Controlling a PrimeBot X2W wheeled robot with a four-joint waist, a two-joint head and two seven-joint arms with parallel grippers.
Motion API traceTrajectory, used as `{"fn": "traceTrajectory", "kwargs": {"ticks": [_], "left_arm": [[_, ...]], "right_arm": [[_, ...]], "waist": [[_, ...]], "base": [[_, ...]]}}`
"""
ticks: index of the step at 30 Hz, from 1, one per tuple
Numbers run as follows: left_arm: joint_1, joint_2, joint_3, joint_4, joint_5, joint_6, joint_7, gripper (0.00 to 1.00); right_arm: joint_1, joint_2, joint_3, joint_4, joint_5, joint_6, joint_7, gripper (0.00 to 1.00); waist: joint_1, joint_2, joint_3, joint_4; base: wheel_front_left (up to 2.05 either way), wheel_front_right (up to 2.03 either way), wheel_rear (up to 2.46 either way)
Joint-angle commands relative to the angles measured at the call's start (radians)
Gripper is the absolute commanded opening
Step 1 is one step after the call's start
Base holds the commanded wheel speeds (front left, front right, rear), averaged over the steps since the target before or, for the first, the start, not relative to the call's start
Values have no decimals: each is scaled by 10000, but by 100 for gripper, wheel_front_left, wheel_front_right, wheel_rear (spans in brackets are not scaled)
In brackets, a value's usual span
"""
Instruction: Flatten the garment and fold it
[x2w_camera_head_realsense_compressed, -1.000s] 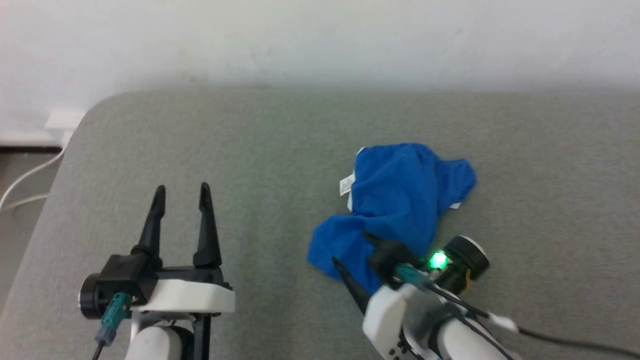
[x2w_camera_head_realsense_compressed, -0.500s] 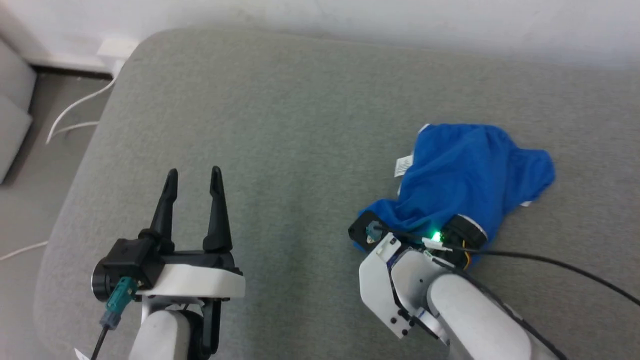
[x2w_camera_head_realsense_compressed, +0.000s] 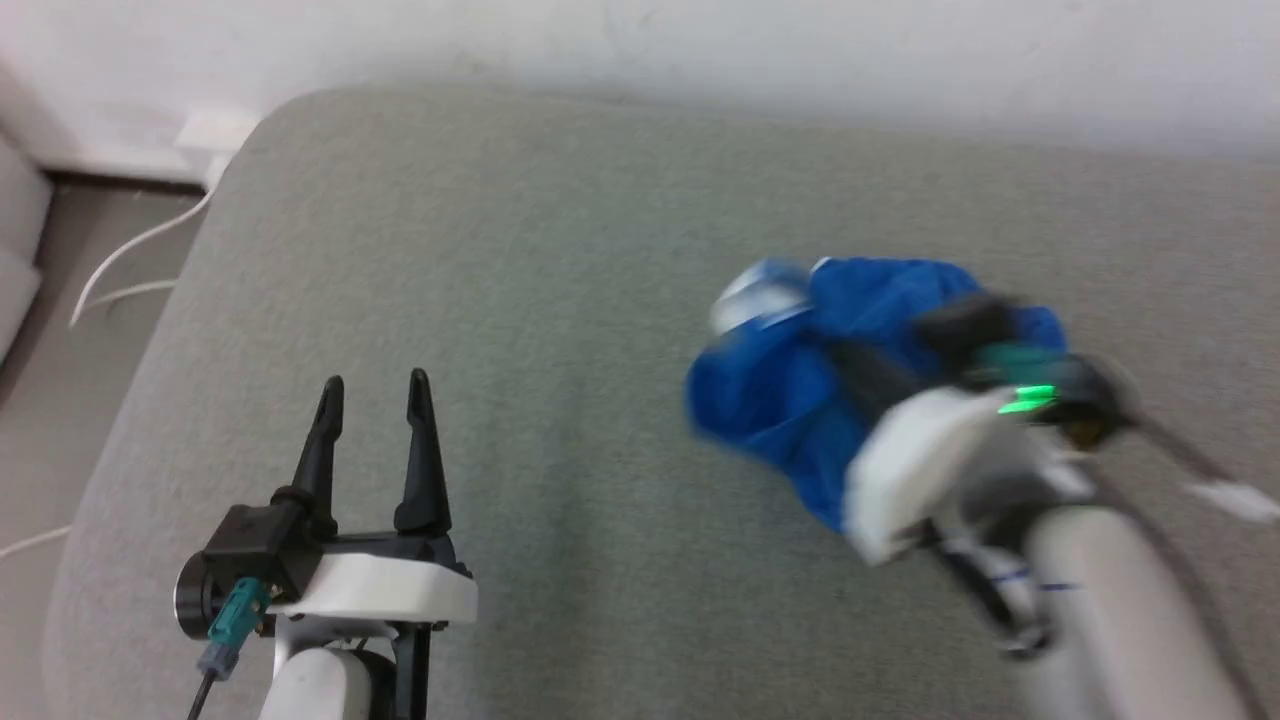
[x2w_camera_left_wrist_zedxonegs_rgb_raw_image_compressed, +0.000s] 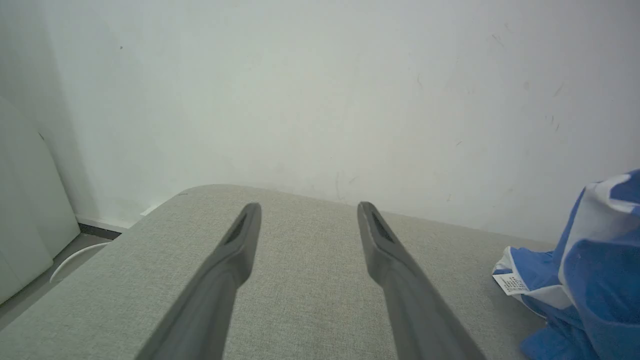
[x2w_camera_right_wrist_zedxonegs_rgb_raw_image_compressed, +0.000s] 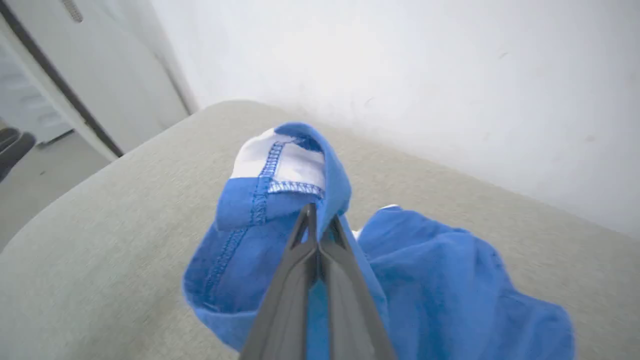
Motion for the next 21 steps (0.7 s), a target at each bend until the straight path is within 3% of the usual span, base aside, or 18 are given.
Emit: {"fn": "traceTrajectory", "kwargs": {"ticks": [1,5,9,17,18,19,20,21], "left_arm": [[72,-25,73,22,109,-102,-47,100],[144,-25,122,88,375,-245,-47,100],[174,-25,105,166,446,-345,-47,100],[209,-25,41,373,529,-553,-47,100],[203,-25,27,401,543,-584,-47,100],[199,-25,8,431,554,-615,-47,100],[193,-25,-14,459,552,-645,-47,100],[182,-25,-39,483,554,-676,-47,100]], "right_arm": [[279,-20,-454,-231,-65,-11,-120,0],[1197,27,-3192,-965,-91,-11,-313,0],[2029,32,-5319,-376,159,-11,-181,0],[2951,34,-6897,1916,332,-11,258,0],[2987,34,-6998,2139,345,-11,280,4],[3014,34,-7051,2304,309,-11,278,47],[3017,34,-7138,2405,250,-11,233,100],[2988,34,-7218,2440,210,-11,110,100]], "waist": [[0,-1,-581,-652],[0,-1,-729,-1028],[0,-1,-778,-1335],[0,-1,-824,-1838],[0,-1,-840,-1885],[0,-1,-860,-1925],[0,-1,-878,-1960],[0,-1,-897,-1993]], "base": [[0,0,0],[0,0,0],[0,0,0],[0,0,0],[0,0,0],[0,0,0],[0,0,0],[0,0,0]]}}
